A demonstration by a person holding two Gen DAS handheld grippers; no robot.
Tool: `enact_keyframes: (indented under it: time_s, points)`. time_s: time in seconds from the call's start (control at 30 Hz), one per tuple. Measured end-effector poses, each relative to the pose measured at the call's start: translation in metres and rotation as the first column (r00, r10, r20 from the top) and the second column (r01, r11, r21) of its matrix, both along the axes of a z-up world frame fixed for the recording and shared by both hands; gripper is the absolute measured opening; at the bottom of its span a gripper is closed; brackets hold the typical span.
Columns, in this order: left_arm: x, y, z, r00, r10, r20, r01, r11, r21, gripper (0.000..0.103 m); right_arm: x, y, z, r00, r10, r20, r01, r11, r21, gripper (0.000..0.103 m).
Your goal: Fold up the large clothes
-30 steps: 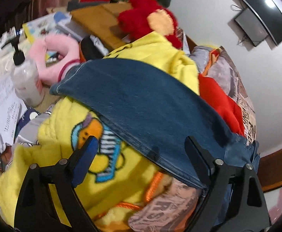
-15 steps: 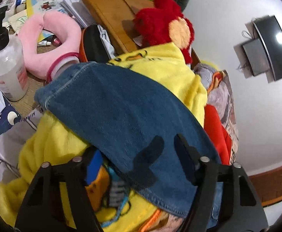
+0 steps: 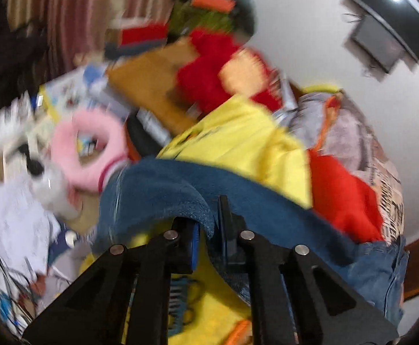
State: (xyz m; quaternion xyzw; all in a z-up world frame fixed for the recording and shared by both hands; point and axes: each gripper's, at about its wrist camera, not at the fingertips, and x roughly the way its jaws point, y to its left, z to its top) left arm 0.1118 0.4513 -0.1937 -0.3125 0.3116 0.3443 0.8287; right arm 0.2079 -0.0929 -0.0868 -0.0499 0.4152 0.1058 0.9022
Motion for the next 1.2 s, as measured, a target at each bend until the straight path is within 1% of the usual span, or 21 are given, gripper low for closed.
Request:
enact_keyframes:
  time_s: [0.1,0.17,0.2,0.3,0.37,0.47,0.5,0.53,0.63,0.7,0.77,0.8,0.87,0.9,1.0,1.03,1.07,1.1,1.17,1.2]
  points:
    - [0.013,-0.023,0.036,0.997,-0.068,0.039,0.065,0.995,0.079,0.009,0.001,-0.006,0.005,1.0,0.001,0.015,-0.001,1.0,0.01,0.103]
    - [0.025,-0.044,0.061,0.99,-0.123,0.066,0.113,0.985,0.133,0.009,0.002,-0.01,0.007,1.0,0.01,0.025,-0.01,1.0,0.012,0.103]
    - [0.031,-0.056,0.075,0.984,-0.157,0.086,0.143,0.977,0.156,0.008,0.003,-0.012,0.008,0.999,0.014,0.029,-0.014,1.0,0.011,0.103]
    - [0.049,-0.087,0.103,0.963,-0.237,0.129,0.21,0.958,0.193,0.008,0.005,-0.017,0.007,0.999,0.028,0.039,-0.028,0.999,0.017,0.103]
    - [0.065,-0.113,0.122,0.941,-0.301,0.154,0.264,0.939,0.223,0.008,0.005,-0.022,0.006,0.999,0.034,0.041,-0.035,0.999,0.026,0.103]
    - [0.086,-0.153,0.141,0.906,-0.385,0.179,0.335,0.907,0.254,0.008,0.007,-0.028,0.002,0.998,0.044,0.04,-0.045,0.999,0.027,0.103]
    - [0.095,-0.17,0.148,0.89,-0.42,0.179,0.365,0.89,0.272,0.008,0.008,-0.031,0.0,0.998,0.043,0.04,-0.044,0.999,0.026,0.103]
    - [0.104,-0.184,0.152,0.88,-0.442,0.176,0.384,0.878,0.285,0.008,0.007,-0.034,0.0,0.998,0.042,0.04,-0.043,0.999,0.028,0.103]
    - [0.132,-0.233,0.16,0.834,-0.531,0.153,0.466,0.824,0.323,0.008,0.008,-0.046,-0.006,0.999,0.036,0.03,-0.038,0.998,0.045,0.103]
    - [0.152,-0.269,0.157,0.793,-0.595,0.131,0.533,0.782,0.323,0.008,0.009,-0.054,-0.008,0.999,0.024,0.023,-0.026,0.998,0.054,0.103]
    - [0.169,-0.296,0.151,0.763,-0.638,0.108,0.583,0.75,0.313,0.008,0.008,-0.064,-0.012,1.0,0.015,0.013,-0.016,0.997,0.078,0.103]
    - [0.179,-0.313,0.144,0.742,-0.664,0.086,0.616,0.727,0.304,0.008,0.008,-0.069,-0.014,1.0,0.011,0.005,-0.011,0.996,0.09,0.103]
    - [0.192,-0.34,0.131,0.712,-0.7,0.052,0.661,0.693,0.286,0.008,0.009,-0.076,-0.018,1.0,0.004,-0.01,-0.003,0.995,0.104,0.103]
    - [0.2,-0.357,0.121,0.688,-0.725,0.03,0.693,0.669,0.268,0.008,0.01,-0.081,-0.021,1.0,-0.004,-0.022,0.006,0.994,0.11,0.103]
    - [0.213,-0.393,0.096,0.634,-0.773,-0.03,0.758,0.613,0.224,0.008,0.01,-0.093,-0.027,0.999,-0.027,-0.037,0.031,0.994,0.105,0.103]
    - [0.217,-0.408,0.084,0.607,-0.792,-0.058,0.785,0.587,0.2,0.008,0.01,-0.096,-0.028,0.999,-0.032,-0.041,0.036,0.994,0.102,0.103]
    - [0.22,-0.417,0.074,0.586,-0.807,-0.078,0.805,0.567,0.176,0.008,0.011,-0.099,-0.03,0.998,-0.036,-0.046,0.04,0.994,0.101,0.103]
    - [0.222,-0.429,0.062,0.557,-0.824,-0.102,0.828,0.541,0.146,0.008,0.011,-0.102,-0.031,0.998,-0.041,-0.051,0.046,0.994,0.101,0.103]
    - [0.221,-0.445,0.042,0.511,-0.848,-0.14,0.859,0.501,0.102,0.008,0.011,-0.106,-0.034,0.997,-0.053,-0.06,0.059,0.993,0.103,0.103]
    - [0.222,-0.454,0.031,0.477,-0.864,-0.162,0.879,0.471,0.076,0.008,0.011,-0.108,-0.034,0.996,-0.057,-0.066,0.064,0.992,0.106,0.103]
